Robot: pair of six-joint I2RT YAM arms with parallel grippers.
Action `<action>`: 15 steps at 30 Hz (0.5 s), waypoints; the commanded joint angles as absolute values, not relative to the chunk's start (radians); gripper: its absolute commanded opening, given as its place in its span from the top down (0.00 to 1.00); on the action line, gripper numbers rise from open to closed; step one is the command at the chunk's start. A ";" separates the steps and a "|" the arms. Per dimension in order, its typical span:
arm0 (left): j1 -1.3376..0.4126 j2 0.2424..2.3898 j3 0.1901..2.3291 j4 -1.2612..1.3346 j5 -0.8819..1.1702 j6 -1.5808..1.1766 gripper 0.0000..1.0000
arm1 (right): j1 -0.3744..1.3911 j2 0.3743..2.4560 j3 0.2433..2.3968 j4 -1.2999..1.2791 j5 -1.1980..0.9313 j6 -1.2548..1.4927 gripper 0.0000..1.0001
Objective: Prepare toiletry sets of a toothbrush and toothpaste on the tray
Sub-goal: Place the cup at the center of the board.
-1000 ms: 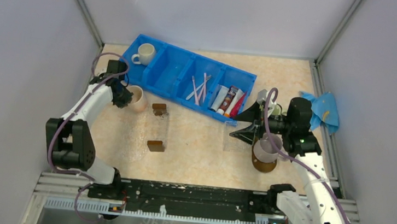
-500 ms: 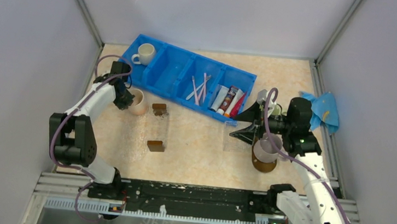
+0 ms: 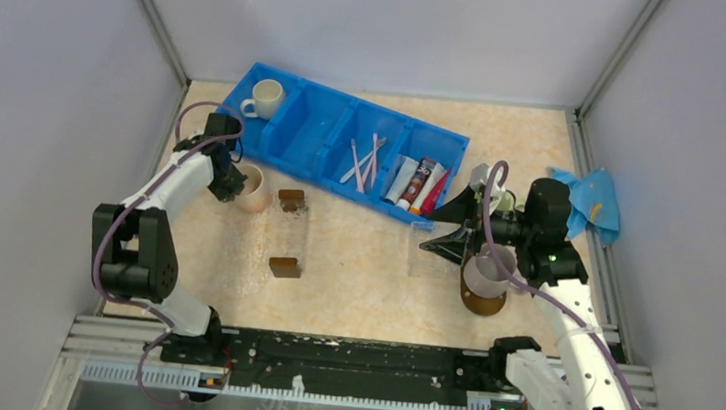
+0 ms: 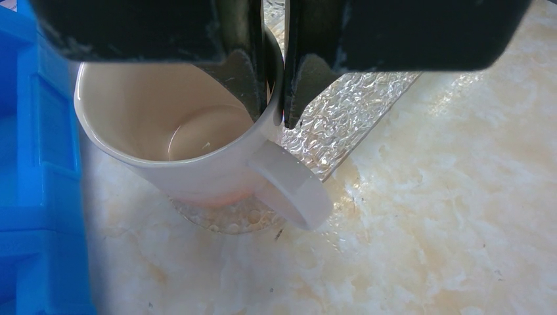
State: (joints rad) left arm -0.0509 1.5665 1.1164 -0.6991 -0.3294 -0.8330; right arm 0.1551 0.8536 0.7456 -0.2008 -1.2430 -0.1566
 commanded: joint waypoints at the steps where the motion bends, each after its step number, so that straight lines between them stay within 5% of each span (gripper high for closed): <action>1: -0.055 1.562 1.136 -0.689 -0.346 -0.837 0.87 | 0.167 0.845 0.739 -0.159 -1.250 -0.170 0.33; 15: -0.056 1.553 1.110 -0.697 -0.351 -0.836 0.82 | 0.167 0.844 0.742 -0.163 -1.250 -0.173 0.33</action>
